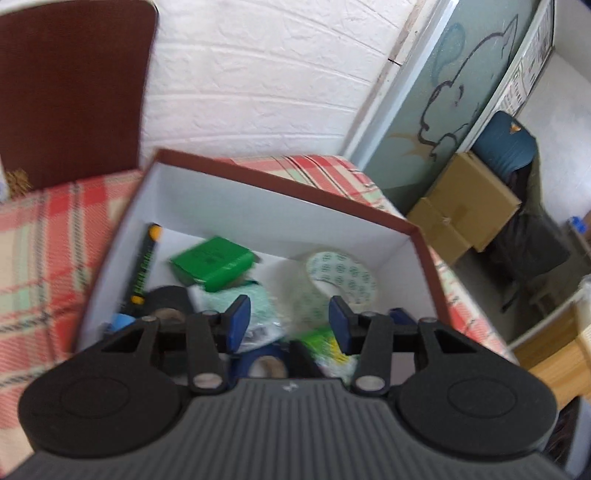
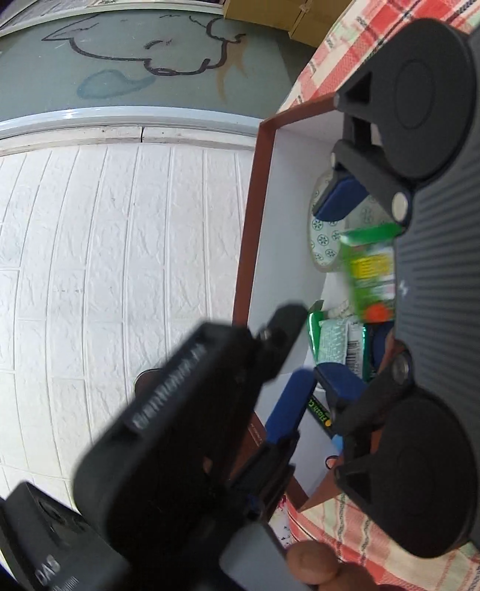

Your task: Organize objects

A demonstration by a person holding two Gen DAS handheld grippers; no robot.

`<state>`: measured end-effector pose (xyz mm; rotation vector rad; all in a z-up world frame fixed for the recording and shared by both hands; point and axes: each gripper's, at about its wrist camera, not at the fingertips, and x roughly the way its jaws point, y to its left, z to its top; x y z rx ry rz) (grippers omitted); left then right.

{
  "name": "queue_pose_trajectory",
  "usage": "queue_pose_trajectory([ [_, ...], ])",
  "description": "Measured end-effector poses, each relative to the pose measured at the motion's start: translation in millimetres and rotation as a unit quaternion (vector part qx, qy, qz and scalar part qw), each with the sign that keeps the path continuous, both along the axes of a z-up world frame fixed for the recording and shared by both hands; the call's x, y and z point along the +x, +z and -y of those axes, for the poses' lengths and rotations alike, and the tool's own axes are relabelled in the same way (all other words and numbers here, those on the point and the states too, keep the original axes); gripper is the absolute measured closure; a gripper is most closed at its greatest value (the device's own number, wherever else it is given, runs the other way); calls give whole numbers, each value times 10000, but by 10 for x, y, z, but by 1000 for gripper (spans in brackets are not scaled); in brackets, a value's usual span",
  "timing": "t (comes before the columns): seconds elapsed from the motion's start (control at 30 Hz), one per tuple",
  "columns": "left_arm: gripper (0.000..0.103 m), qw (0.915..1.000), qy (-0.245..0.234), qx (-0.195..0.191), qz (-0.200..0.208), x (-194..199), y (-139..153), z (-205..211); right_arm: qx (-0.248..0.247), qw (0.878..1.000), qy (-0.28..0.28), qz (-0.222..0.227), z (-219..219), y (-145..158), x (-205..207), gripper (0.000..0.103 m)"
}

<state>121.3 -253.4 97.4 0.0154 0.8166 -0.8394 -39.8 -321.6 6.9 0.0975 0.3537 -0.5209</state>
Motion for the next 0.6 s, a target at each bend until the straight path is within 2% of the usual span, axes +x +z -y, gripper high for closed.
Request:
queue_pose_trajectory([
  [0.1, 45, 9979, 186, 131, 601, -138, 167, -263, 9, 9999, -32, 136, -112, 46, -94, 16],
  [0.17, 44, 9939, 369, 354, 982, -238, 229, -433, 51, 9996, -39, 287, -123, 80, -146, 16],
  [0.23, 44, 9908, 534, 474, 1147, -327, 242, -627, 93, 9992, -54, 390, -115, 100, -209, 16],
  [0.4, 36, 9848, 933, 820, 1218, -547, 77, -1100, 317, 9979, 101, 556, -447, 151, -523, 15],
  [0.5, 32, 9829, 1162, 996, 1024, -651, -85, -1374, 581, 9970, 229, 468, -735, 169, -680, 13],
  [0.6, 27, 9805, 1375, 1118, 850, -741, -226, -1589, 973, 9941, 242, 403, -827, 191, -767, 13],
])
